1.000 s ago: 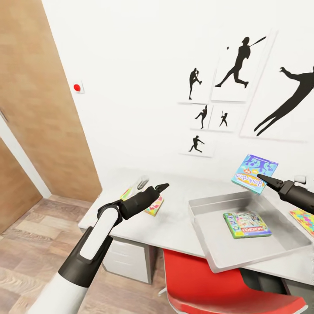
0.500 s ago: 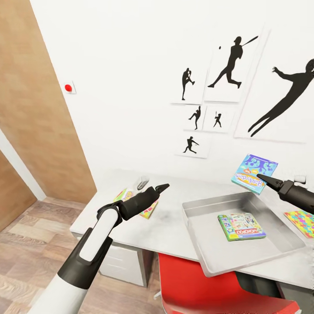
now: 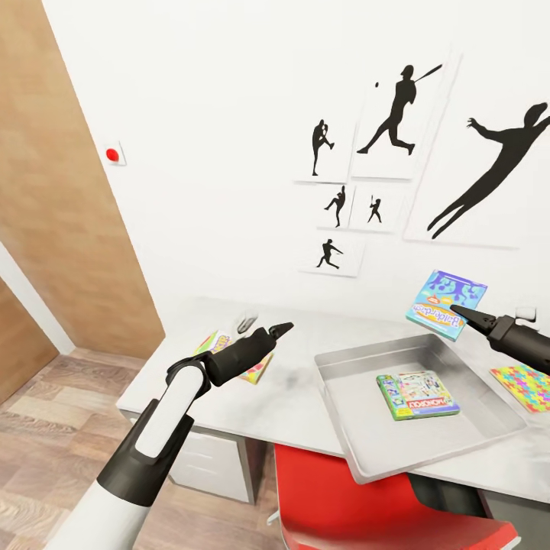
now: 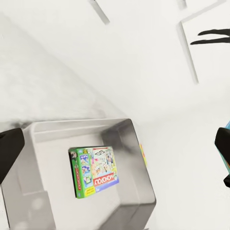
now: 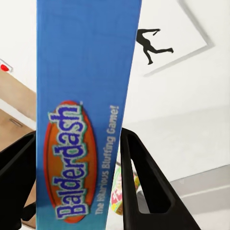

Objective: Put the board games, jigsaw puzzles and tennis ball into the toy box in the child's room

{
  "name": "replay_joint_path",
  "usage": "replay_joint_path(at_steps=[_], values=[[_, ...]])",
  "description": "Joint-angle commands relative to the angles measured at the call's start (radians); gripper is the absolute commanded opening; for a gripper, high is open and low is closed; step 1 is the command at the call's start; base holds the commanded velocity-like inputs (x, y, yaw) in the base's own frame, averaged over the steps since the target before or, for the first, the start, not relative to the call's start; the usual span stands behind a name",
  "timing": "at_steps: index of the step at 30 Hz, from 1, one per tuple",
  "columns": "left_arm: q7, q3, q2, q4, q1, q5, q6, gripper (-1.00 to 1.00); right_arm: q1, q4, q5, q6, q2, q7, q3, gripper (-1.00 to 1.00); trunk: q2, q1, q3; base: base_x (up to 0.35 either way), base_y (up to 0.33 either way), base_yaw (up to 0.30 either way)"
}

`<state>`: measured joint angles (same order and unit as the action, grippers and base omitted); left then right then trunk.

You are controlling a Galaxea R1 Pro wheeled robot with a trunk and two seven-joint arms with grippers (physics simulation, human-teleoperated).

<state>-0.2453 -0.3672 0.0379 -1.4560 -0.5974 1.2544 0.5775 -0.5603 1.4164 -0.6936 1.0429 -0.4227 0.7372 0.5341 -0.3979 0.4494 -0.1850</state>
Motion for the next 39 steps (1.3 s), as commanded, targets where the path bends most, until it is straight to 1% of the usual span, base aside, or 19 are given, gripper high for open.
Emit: replay_joint_path(at_steps=[1, 7, 8, 9, 10, 12, 14, 17, 21, 22, 24, 25, 26, 27, 28, 30, 31, 36, 39], values=[[-0.010, 0.000, -0.001, -0.001, -0.001, 0.011, 0.002, 1.00, -0.002, -0.003, 0.005, 0.004, -0.001, 0.008, 0.001, -1.00, -0.002, 0.001, -0.002, 0.000, 0.000, -0.004], [-0.010, 0.000, -0.003, -0.001, -0.001, 0.013, 0.002, 1.00, -0.011, -0.044, 0.005, 0.004, -0.008, 0.010, -0.016, -1.00, -0.002, 0.001, -0.002, 0.000, 0.000, -0.002], [-0.010, 0.000, -0.003, -0.001, -0.001, 0.013, 0.002, 1.00, -0.016, -0.056, 0.005, 0.004, -0.014, 0.010, -0.034, -1.00, -0.002, 0.001, -0.002, 0.000, 0.000, -0.001], [-0.011, 0.000, -0.004, -0.001, -0.001, 0.013, 0.003, 1.00, -0.026, -0.075, 0.006, 0.004, -0.029, 0.011, -0.075, -1.00, -0.002, 0.001, -0.002, 0.000, 0.000, 0.000], [-0.011, 0.000, -0.004, -0.001, -0.001, 0.013, 0.003, 1.00, -0.026, -0.075, 0.006, 0.004, -0.029, 0.011, -0.075, -1.00, -0.002, 0.001, -0.002, 0.000, 0.000, 0.000], [-0.011, 0.000, -0.004, 0.000, -0.001, 0.013, 0.003, 1.00, -0.033, -0.087, 0.005, 0.004, -0.057, 0.013, -0.129, -1.00, -0.002, 0.001, -0.002, 0.000, 0.000, 0.000], [-0.011, 0.000, -0.004, 0.000, -0.001, 0.013, 0.004, 1.00, -0.038, -0.096, 0.003, 0.004, -0.093, 0.020, -0.189, -1.00, -0.002, 0.001, -0.002, 0.000, 0.000, 0.000], [-0.012, -0.001, -0.005, 0.000, -0.001, 0.014, 0.006, 1.00, -0.041, -0.107, -0.004, 0.004, -0.150, 0.061, -0.281, -1.00, -0.002, 0.001, -0.002, 0.000, 0.000, 0.000], [-0.013, 0.000, -0.005, 0.000, -0.002, 0.014, 0.008, 1.00, -0.044, -0.125, -0.008, 0.004, -0.213, 0.175, -0.415, -1.00, -0.002, 0.001, -0.002, 0.000, 0.000, 0.000], [-0.013, 0.000, -0.006, 0.000, -0.002, 0.014, 0.009, 1.00, -0.046, -0.138, -0.006, 0.004, -0.243, 0.233, -0.483, -1.00, -0.002, 0.001, -0.002, 0.000, 0.000, 0.000], [-0.014, 0.000, -0.006, 0.000, -0.002, 0.014, 0.009, 1.00, -0.049, -0.147, -0.005, 0.004, -0.273, 0.283, -0.546, -1.00, -0.002, 0.001, -0.002, 0.000, 0.000, 0.000], [-0.014, 0.000, -0.006, 0.000, -0.002, 0.014, 0.009, 1.00, -0.049, -0.147, -0.005, 0.004, -0.273, 0.283, -0.546, -1.00, -0.002, 0.001, -0.002, 0.000, 0.000, 0.000], [-0.014, 0.000, -0.007, -0.001, -0.002, 0.014, 0.010, 1.00, -0.050, -0.151, -0.004, 0.004, -0.288, 0.304, -0.575, -1.00, -0.002, 0.001, -0.002, 0.000, 0.000, 0.000], [-0.015, 0.003, -0.007, 0.000, -0.002, 0.014, 0.011, 1.00, -0.053, -0.156, -0.002, 0.004, -0.311, 0.339, -0.622, -1.00, -0.002, 0.001, -0.002, 0.000, 0.000, 0.000], [-0.016, 0.010, -0.007, 0.000, -0.002, 0.014, 0.012, 1.00, -0.055, -0.159, 0.003, 0.004, -0.329, 0.366, -0.655, -1.00, -0.002, 0.001, -0.002, 0.000, 0.000, 0.000], [-0.016, 0.016, -0.007, 0.000, -0.002, 0.014, 0.014, 1.00, -0.056, -0.161, 0.010, 0.004, -0.341, 0.384, -0.678, -1.00, -0.002, 0.001, -0.002, 0.000, 0.000, 0.000], [-0.016, 0.016, -0.007, 0.000, -0.002, 0.014, 0.014, 1.00, -0.056, -0.161, 0.010, 0.004, -0.341, 0.384, -0.678, -1.00, -0.002, 0.001, -0.002, 0.000, 0.000, 0.000], [-0.017, 0.024, -0.011, -0.001, -0.002, 0.014, 0.017, 1.00, -0.057, -0.161, 0.033, 0.004, -0.353, 0.407, -0.708, -1.00, -0.002, 0.001, -0.002, 0.000, 0.000, 0.000], [-0.017, 0.026, -0.015, -0.001, -0.002, 0.014, 0.026, 1.00, -0.058, -0.161, 0.047, 0.004, -0.354, 0.413, -0.715, -1.00, -0.002, 0.001, -0.002, 0.000, 0.000, 0.000]])
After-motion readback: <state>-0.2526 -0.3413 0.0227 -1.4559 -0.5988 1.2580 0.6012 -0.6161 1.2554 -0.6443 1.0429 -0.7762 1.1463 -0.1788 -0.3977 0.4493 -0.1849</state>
